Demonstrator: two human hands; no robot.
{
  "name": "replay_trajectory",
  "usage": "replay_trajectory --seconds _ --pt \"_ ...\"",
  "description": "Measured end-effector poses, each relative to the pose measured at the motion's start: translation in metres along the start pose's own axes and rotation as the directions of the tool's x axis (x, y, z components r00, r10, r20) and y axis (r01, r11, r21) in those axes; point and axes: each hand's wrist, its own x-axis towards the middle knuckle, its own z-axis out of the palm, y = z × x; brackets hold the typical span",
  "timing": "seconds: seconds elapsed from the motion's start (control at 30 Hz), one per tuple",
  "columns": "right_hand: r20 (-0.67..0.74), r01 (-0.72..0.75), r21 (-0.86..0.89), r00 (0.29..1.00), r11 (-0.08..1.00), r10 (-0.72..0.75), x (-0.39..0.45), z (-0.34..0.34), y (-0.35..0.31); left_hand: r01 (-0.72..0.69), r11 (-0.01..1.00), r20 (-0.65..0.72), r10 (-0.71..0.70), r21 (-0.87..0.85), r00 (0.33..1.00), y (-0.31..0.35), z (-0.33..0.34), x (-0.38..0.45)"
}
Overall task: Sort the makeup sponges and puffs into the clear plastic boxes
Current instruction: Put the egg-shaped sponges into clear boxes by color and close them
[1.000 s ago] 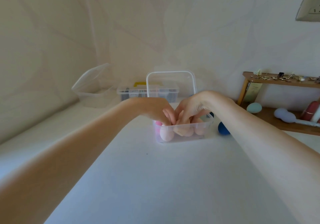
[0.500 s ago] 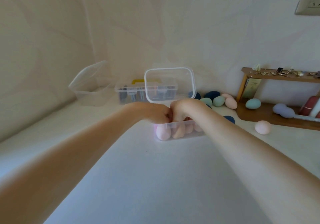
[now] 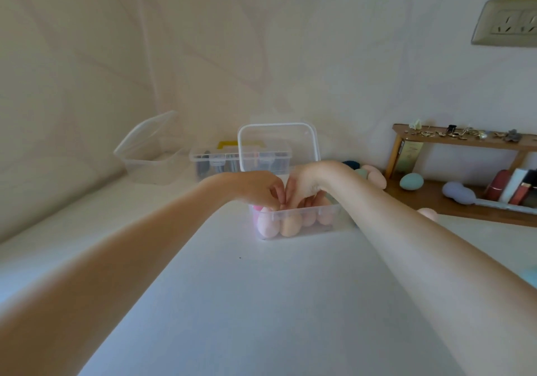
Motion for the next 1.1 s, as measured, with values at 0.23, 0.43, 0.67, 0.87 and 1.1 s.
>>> replay_trajectory --seconds 0.23,0.43,0.67,0.87,1.1 --pt "-0.100 0.143 0.293 0.988 0.945 -0.118 -0.034 -0.006 0.018 -0.081 0.979 -0.240 0.035 -0.187 0.970 0.011 -0.011 -0.002" --pt "-0.444 0.128 0.409 0.893 0.903 0.074 -0.062 -0.030 0.073 -0.125 0.977 -0.271 0.076 -0.172 0.960 0.037 -0.004 0.015" --pt "-0.358 -0.369 -0.193 0.889 0.909 0.285 -0.064 -0.003 0.140 -0.149 0.976 -0.295 0.097 -0.158 0.950 0.064 0.010 0.035" --pt "-0.391 -0.434 -0.034 0.834 0.900 0.388 -0.053 0.020 0.170 -0.172 0.970 -0.322 0.111 -0.169 0.940 0.073 0.017 0.049" --pt "-0.558 0.380 0.647 0.827 0.661 0.070 -0.068 -0.014 0.090 -0.022 0.994 -0.226 -0.002 -0.105 0.974 0.043 0.005 0.033"
